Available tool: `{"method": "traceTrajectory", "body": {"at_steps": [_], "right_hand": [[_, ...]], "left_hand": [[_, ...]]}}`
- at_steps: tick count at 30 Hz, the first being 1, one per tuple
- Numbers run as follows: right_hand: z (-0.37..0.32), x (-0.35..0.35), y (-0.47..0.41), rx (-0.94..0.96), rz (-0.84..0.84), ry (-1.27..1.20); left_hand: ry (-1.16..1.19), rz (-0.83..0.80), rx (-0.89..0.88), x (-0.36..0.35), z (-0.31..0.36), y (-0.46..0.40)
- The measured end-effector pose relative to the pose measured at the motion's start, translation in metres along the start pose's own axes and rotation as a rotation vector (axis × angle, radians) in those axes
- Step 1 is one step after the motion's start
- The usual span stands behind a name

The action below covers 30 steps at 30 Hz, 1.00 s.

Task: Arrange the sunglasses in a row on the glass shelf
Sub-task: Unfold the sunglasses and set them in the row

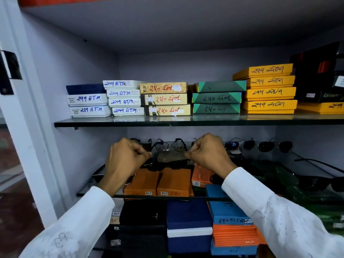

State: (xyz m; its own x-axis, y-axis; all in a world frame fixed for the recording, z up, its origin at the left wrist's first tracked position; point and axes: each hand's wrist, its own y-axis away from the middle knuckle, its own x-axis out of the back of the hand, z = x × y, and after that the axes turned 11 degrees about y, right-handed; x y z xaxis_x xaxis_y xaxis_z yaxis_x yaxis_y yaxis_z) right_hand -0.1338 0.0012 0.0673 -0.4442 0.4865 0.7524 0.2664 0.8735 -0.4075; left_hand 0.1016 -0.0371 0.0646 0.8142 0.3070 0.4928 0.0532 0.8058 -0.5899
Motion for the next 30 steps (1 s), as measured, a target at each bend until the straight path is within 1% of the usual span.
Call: {"method": "traceTrajectory", "body": {"at_steps": [3, 5, 8, 14, 18, 21, 23, 25, 27, 28, 30], "right_hand": [[-0.002, -0.005, 0.000, -0.073, -0.084, 0.013], [-0.002, -0.010, 0.001, -0.089, -0.128, 0.037], [-0.001, -0.018, 0.003, -0.124, -0.191, 0.040], [-0.002, -0.029, 0.002, -0.153, -0.237, 0.060], [0.000, -0.032, 0.001, -0.136, -0.226, 0.080], [0.007, -0.021, 0.004, -0.114, -0.186, 0.121], [0.018, -0.003, 0.005, -0.097, -0.111, 0.197], [0.032, 0.018, 0.003, -0.070, 0.001, 0.305], [0.048, 0.035, 0.003, -0.090, 0.085, 0.387], [0.056, 0.041, 0.003, -0.098, 0.095, 0.432], [0.070, 0.044, 0.004, -0.051, 0.018, 0.528]], "left_hand": [[-0.066, -0.081, 0.065, -0.006, -0.008, -0.007], [-0.124, -0.129, 0.094, -0.010, -0.013, -0.010], [-0.205, -0.213, 0.105, -0.014, -0.019, -0.013], [-0.301, -0.252, 0.118, -0.019, -0.027, -0.016], [-0.321, -0.279, 0.128, -0.021, -0.026, -0.015], [-0.315, -0.234, 0.075, -0.020, -0.018, -0.009], [-0.288, -0.182, -0.001, -0.023, -0.007, -0.003], [-0.232, -0.147, -0.066, -0.032, 0.010, 0.005], [-0.177, -0.131, -0.123, -0.049, 0.032, 0.016], [-0.150, -0.135, -0.152, -0.059, 0.043, 0.021], [-0.096, -0.181, -0.183, -0.082, 0.062, 0.031]]}}
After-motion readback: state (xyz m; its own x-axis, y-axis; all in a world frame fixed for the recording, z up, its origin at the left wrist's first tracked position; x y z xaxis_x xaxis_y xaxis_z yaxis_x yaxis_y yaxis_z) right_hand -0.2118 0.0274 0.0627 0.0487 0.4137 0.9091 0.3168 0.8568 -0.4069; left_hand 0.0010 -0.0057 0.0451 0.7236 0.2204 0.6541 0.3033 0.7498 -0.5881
